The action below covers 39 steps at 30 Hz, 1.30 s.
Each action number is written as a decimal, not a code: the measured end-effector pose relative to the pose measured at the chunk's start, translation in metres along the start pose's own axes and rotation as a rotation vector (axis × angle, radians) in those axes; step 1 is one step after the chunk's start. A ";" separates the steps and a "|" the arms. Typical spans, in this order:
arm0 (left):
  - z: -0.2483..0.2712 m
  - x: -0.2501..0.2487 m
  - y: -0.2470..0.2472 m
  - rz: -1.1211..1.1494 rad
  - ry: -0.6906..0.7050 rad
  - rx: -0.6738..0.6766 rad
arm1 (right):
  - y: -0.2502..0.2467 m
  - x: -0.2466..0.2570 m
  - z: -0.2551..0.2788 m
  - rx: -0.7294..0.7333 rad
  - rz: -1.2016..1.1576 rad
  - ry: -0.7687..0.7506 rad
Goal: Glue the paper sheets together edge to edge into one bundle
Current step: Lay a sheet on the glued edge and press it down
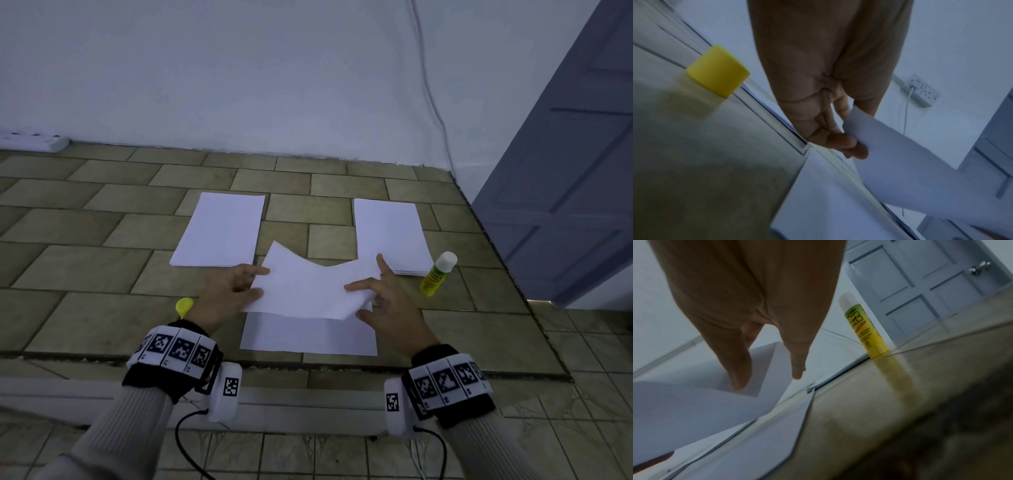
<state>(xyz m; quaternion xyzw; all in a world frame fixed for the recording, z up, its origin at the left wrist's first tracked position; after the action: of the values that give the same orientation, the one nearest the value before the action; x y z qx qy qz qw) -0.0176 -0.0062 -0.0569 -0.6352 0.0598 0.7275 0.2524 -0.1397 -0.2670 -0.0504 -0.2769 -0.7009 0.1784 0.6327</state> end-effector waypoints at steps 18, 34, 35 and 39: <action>0.014 0.008 0.001 -0.010 -0.024 -0.046 | -0.015 -0.008 -0.001 -0.122 -0.083 0.321; 0.012 0.016 0.002 -0.450 0.058 -0.073 | 0.006 -0.012 0.001 0.009 0.340 0.324; 0.012 0.016 0.001 -0.446 0.057 -0.073 | 0.006 -0.013 0.001 0.014 0.335 0.325; 0.012 0.016 0.001 -0.438 0.064 -0.077 | 0.006 -0.015 0.002 0.028 0.296 0.337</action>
<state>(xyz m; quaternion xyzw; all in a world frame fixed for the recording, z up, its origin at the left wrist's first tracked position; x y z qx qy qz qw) -0.0295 0.0027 -0.0697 -0.6650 -0.0993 0.6364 0.3780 -0.1400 -0.2717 -0.0658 -0.3938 -0.5344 0.2300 0.7116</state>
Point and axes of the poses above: each hand's wrist, its own z-axis away from the middle knuckle, its own y-axis out of the palm, x = y × z, the point moved 2 cm from there along -z, towards the middle knuckle, and after that the axes turned 1 degree about z, right-handed, at the moved point
